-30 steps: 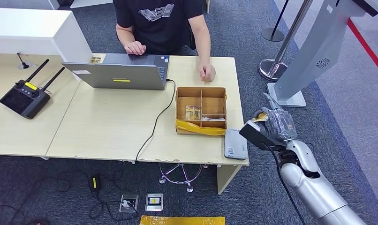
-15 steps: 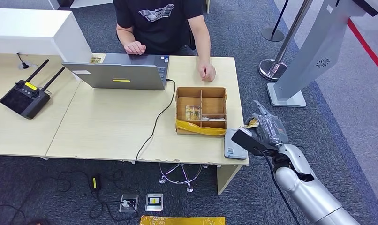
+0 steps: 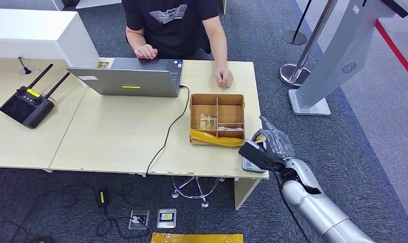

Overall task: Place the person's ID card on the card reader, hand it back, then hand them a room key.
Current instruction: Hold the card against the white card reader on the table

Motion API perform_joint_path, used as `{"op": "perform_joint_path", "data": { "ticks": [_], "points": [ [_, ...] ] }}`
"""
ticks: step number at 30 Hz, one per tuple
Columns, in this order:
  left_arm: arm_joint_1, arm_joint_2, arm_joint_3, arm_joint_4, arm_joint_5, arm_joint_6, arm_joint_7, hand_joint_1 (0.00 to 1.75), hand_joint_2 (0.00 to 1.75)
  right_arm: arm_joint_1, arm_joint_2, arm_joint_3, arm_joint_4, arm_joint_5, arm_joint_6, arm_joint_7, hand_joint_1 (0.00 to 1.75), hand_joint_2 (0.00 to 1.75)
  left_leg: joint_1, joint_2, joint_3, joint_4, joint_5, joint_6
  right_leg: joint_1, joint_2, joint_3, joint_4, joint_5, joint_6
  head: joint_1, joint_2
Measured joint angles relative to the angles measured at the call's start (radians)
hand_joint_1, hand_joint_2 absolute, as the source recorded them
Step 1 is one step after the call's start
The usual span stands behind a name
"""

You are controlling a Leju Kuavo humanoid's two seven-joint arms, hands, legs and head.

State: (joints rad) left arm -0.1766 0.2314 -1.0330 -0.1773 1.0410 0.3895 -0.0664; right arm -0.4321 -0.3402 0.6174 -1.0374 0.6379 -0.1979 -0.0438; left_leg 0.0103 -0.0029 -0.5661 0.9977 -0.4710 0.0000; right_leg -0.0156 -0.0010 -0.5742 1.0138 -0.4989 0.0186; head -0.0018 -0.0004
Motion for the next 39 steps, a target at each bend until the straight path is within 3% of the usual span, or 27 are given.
{"op": "perform_joint_path", "data": {
  "ticks": [12,39],
  "points": [
    [0.0,-0.003,0.0,0.0,0.012,0.007,0.0,0.0,0.0,-0.051,0.056,0.022,0.133,-0.05,-0.002,-0.02,1.75,1.75,0.0,0.0,0.0,0.0,0.0,0.0,0.0,0.0,0.0,0.0,0.0,0.0,0.0,0.0],
    [0.002,-0.007,0.004,0.0,0.042,0.031,-0.002,0.0,0.0,-0.116,0.054,0.019,0.269,-0.083,-0.01,-0.058,1.75,1.75,0.0,0.0,0.0,0.0,0.0,0.0,0.0,0.0,0.0,0.0,0.0,0.0,0.0,0.0]
  ]
}}
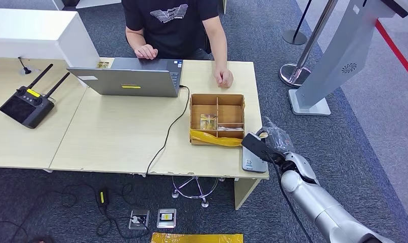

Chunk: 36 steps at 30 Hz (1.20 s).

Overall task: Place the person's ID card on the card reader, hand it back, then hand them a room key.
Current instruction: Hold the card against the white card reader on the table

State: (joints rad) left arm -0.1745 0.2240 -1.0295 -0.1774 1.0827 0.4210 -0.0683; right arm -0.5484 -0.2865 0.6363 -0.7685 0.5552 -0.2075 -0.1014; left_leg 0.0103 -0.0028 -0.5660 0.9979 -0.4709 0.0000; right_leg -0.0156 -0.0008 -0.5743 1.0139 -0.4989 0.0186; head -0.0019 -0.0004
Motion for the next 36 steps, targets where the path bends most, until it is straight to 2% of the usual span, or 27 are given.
{"op": "perform_joint_path", "data": {
  "ticks": [12,27,36],
  "points": [
    [0.001,-0.004,0.003,0.0,0.011,0.007,-0.014,0.0,0.0,0.023,0.018,0.009,0.016,-0.044,-0.01,-0.018,1.75,1.75,0.0,0.0,0.0,0.0,0.0,0.0,0.0,0.0,0.0,0.0,0.0,0.0,0.0,0.0],
    [0.001,-0.008,0.007,0.0,0.035,0.025,-0.014,0.0,0.0,-0.006,0.022,0.014,0.094,-0.122,-0.023,-0.069,1.75,1.75,0.0,0.0,0.0,0.0,0.0,0.0,0.0,0.0,0.0,0.0,0.0,0.0,0.0,0.0],
    [0.003,-0.01,0.014,0.0,0.042,0.035,-0.014,0.0,0.0,-0.029,-0.014,0.013,0.141,-0.16,-0.039,-0.084,1.75,1.75,0.0,0.0,0.0,0.0,0.0,0.0,0.0,0.0,0.0,0.0,0.0,0.0,0.0,0.0]
  ]
}}
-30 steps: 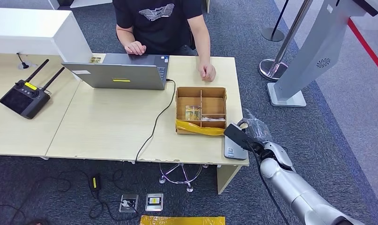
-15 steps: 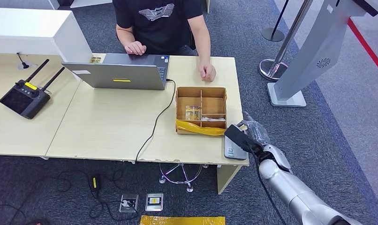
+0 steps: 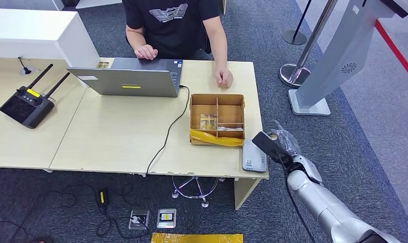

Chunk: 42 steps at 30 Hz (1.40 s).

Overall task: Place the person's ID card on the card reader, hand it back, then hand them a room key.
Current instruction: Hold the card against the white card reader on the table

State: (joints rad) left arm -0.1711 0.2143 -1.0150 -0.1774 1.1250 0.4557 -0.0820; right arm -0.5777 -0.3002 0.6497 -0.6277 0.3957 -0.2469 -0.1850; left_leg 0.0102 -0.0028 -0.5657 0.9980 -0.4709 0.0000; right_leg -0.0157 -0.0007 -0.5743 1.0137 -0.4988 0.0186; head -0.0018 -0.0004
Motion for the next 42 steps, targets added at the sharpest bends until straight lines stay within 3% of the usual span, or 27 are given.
{"op": "perform_joint_path", "data": {
  "ticks": [12,25,42],
  "points": [
    [0.0,-0.001,0.001,0.0,-0.001,0.001,0.0,0.0,0.0,0.011,-0.044,0.0,0.048,-0.005,-0.014,-0.012,1.75,1.75,0.0,0.0,0.0,0.0,0.0,0.0,0.0,0.0,-0.001,0.0,0.0,0.0,0.0,0.0],
    [0.0,-0.001,0.001,0.0,-0.011,-0.016,0.0,0.0,0.0,0.041,-0.056,-0.001,0.061,-0.016,-0.031,-0.014,1.75,1.75,0.0,0.0,0.0,0.0,0.0,0.0,0.0,0.0,0.0,0.0,0.0,0.0,0.0,0.0],
    [-0.001,0.005,0.001,0.0,-0.021,-0.035,0.0,0.0,0.0,0.023,-0.124,-0.035,-0.095,-0.004,-0.021,0.039,1.75,1.75,0.0,0.0,0.0,0.0,0.0,0.0,0.0,0.0,0.0,0.0,0.0,0.0,0.0,0.0]
  ]
}}
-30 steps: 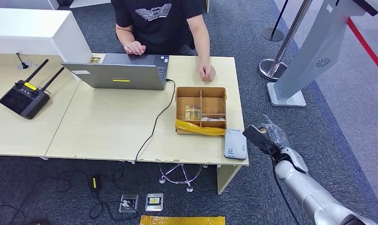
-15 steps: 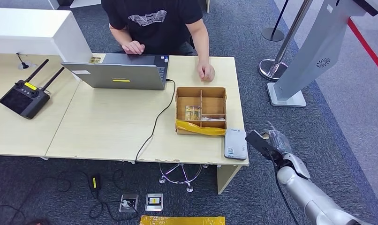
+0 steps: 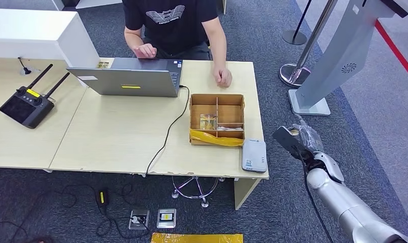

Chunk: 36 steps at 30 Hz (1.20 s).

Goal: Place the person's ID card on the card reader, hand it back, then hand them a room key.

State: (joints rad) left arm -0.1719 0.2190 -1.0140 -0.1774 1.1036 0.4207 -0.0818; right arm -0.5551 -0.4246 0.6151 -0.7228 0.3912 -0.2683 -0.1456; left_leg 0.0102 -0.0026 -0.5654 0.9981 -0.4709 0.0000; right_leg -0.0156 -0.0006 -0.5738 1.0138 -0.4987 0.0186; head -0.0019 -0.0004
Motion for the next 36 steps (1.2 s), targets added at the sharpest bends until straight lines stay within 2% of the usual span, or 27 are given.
{"op": "perform_joint_path", "data": {
  "ticks": [16,36],
  "points": [
    [0.0,0.0,0.0,0.0,0.007,0.005,-0.003,0.0,0.0,-0.003,-0.014,-0.025,-0.11,0.019,0.029,0.009,1.75,1.75,0.0,0.0,0.0,0.0,0.0,0.0,0.0,0.0,0.0,0.0,0.0,0.0,0.0,0.0],
    [0.0,-0.004,0.003,0.0,0.003,0.011,0.001,0.0,0.0,0.089,0.022,-0.01,-0.118,0.001,0.029,0.001,1.75,1.75,0.0,0.0,0.0,0.0,0.0,0.0,0.0,0.0,0.0,0.0,0.0,0.0,0.0,0.0]
  ]
}}
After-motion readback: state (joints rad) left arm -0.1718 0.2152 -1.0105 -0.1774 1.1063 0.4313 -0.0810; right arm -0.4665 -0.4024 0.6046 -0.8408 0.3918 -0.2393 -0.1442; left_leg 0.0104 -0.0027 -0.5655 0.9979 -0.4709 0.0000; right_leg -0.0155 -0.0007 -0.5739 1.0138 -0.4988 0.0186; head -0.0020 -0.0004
